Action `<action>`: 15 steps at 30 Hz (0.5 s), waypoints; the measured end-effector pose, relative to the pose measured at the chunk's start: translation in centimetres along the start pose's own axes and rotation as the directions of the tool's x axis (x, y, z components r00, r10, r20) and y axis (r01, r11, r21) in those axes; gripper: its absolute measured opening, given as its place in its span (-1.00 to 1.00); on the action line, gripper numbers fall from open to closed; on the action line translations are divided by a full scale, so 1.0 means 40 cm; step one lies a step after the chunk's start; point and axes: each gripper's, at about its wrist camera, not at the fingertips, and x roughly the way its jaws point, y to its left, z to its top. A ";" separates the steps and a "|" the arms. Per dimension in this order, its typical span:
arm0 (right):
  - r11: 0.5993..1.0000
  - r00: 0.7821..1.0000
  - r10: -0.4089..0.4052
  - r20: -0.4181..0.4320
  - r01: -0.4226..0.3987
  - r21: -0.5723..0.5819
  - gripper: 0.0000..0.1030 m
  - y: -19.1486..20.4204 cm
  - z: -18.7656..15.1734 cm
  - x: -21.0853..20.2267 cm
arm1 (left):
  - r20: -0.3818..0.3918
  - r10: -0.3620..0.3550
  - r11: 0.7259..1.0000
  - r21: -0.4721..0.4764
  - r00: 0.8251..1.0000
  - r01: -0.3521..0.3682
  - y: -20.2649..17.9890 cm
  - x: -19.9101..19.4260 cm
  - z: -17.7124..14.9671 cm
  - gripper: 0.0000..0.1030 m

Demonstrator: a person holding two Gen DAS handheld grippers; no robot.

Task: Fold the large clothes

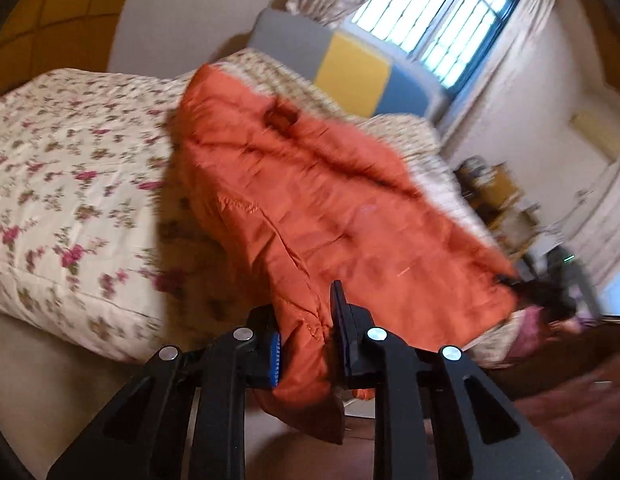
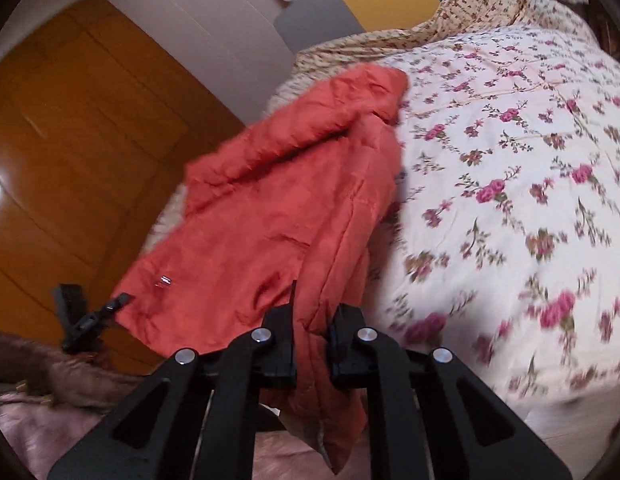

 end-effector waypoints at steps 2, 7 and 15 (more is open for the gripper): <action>0.998 0.999 0.049 0.024 -0.049 0.027 -0.81 0.000 0.006 -0.026 | 0.023 -0.038 0.999 -0.001 0.999 0.038 -0.013 -0.025 0.013 -0.59; 0.977 0.981 0.156 0.112 -0.170 0.127 -0.81 -0.026 0.108 -0.026 | 0.109 -0.130 0.985 -0.097 0.985 0.141 0.017 -0.026 0.113 -0.59; 0.957 0.961 0.188 0.205 -0.226 0.181 -0.80 -0.039 0.338 0.071 | 0.182 -0.135 0.967 -0.192 0.974 0.170 0.099 0.045 0.305 -0.59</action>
